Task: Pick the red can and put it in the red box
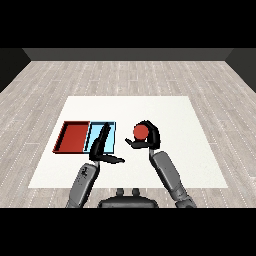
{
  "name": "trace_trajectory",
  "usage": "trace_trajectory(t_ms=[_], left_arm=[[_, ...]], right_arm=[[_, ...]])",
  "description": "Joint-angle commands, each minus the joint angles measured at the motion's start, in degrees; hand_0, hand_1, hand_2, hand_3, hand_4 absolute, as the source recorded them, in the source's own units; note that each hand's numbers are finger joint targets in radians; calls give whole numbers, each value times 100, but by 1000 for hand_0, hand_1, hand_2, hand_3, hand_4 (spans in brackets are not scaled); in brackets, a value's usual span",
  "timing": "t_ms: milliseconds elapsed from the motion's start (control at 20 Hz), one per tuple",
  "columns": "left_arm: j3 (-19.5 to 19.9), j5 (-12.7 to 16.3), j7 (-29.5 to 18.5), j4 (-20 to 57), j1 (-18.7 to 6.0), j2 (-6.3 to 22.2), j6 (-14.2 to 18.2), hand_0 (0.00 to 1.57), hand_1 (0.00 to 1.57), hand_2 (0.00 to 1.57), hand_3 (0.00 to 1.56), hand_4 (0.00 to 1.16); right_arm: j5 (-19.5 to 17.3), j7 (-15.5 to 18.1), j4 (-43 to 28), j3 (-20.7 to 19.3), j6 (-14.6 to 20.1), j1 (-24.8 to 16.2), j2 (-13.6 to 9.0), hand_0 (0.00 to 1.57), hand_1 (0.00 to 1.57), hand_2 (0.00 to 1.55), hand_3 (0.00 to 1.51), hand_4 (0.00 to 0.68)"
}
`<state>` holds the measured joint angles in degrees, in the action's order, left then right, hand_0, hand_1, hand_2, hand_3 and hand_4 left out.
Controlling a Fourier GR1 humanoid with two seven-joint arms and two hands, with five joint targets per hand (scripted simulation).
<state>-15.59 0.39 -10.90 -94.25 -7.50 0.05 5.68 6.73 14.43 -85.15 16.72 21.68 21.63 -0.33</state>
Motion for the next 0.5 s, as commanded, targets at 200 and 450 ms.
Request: trace_trajectory(t_ms=[200,450], left_arm=[[-334,101,-60,714,-348,-5,349,0,0,0,0,0],[-613,375,-375,1139,-360,-5,562,0,0,0,0,0]], right_arm=[[-119,307,-310,139,-203,-358,32,1443,1443,1431,1397,616],[-38,66,-283,235,-58,-5,32,1451,1451,1442,1395,651]])
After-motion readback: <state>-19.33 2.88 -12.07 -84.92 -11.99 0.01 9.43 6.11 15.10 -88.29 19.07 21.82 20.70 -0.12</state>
